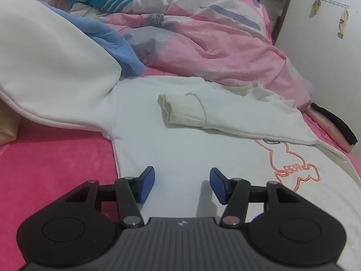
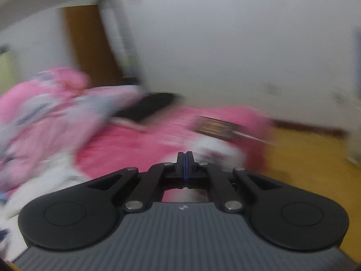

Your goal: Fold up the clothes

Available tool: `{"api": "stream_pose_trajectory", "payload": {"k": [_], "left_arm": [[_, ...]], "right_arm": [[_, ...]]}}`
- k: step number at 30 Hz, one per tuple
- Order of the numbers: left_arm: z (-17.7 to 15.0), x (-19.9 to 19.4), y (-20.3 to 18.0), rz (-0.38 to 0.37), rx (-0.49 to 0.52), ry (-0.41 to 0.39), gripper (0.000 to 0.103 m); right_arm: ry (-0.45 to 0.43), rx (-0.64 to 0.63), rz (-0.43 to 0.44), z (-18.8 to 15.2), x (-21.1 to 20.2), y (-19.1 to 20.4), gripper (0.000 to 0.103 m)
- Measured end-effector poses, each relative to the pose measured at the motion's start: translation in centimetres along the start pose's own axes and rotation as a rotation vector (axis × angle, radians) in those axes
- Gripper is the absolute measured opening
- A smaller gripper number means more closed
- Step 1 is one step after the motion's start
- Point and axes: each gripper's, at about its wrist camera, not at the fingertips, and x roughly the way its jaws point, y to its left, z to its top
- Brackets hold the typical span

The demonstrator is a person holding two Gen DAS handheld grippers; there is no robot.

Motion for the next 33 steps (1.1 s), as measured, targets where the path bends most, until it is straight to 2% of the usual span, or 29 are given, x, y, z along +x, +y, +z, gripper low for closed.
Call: {"api": "stream_pose_trajectory", "payload": {"k": [4, 5, 6, 8, 11, 14, 17, 18, 19, 22, 24, 25, 27, 30, 33], "left_arm": [[0.0, 0.0, 0.1, -0.004, -0.006, -0.003, 0.056], [0.0, 0.0, 0.1, -0.005, -0.007, -0.003, 0.056], [0.0, 0.0, 0.1, -0.004, -0.006, -0.003, 0.056], [0.0, 0.0, 0.0, -0.001, -0.002, -0.003, 0.056], [0.0, 0.0, -0.1, 0.003, 0.003, -0.004, 0.056], [-0.1, 0.0, -0.1, 0.005, 0.003, -0.005, 0.056], [-0.1, 0.0, -0.3, 0.013, 0.009, -0.003, 0.056], [-0.1, 0.0, -0.4, 0.019, 0.015, -0.001, 0.056], [-0.1, 0.1, -0.6, 0.028, 0.024, 0.002, 0.056], [0.0, 0.3, -1.5, 0.072, 0.074, 0.014, 0.056], [-0.1, 0.4, -2.0, 0.100, 0.109, 0.020, 0.056], [-0.1, 0.5, -2.2, 0.108, 0.121, 0.022, 0.056], [-0.1, 0.6, -2.3, 0.116, 0.135, 0.026, 0.056], [0.0, 0.7, -2.3, 0.118, 0.147, 0.029, 0.056], [0.0, 0.8, -2.3, 0.119, 0.155, 0.032, 0.056]], "right_arm": [[0.082, 0.241, -0.187, -2.3, -1.0, -7.3, 0.008], [0.100, 0.297, -0.226, -2.8, -1.2, -8.7, 0.027], [0.108, 0.330, -0.255, -3.0, -1.3, -9.2, 0.050], [0.101, 0.348, -0.305, -3.4, -1.5, -9.6, 0.061], [0.088, 0.278, -0.406, -3.4, -1.1, -8.4, 0.081], [0.073, 0.148, -0.456, -3.3, 0.0, -5.8, 0.081], [0.028, -0.031, -0.441, -3.1, 1.3, -0.9, 0.081], [0.007, -0.100, -0.369, -3.1, 1.5, 1.8, 0.081], [-0.003, -0.178, -0.261, -3.3, 1.7, 4.8, 0.081], [0.012, -0.404, 0.146, -5.0, 2.7, 15.1, 0.074], [0.074, -0.529, 0.399, -7.5, 3.7, 22.1, 0.053], [0.116, -0.585, 0.518, -9.1, 4.3, 25.5, 0.047], [0.208, -0.693, 0.746, -12.3, 5.6, 32.3, 0.025], [0.347, -0.808, 0.942, -17.8, 7.7, 40.2, 0.010], [0.434, -0.873, 1.016, -21.9, 9.6, 44.9, 0.008]]}}
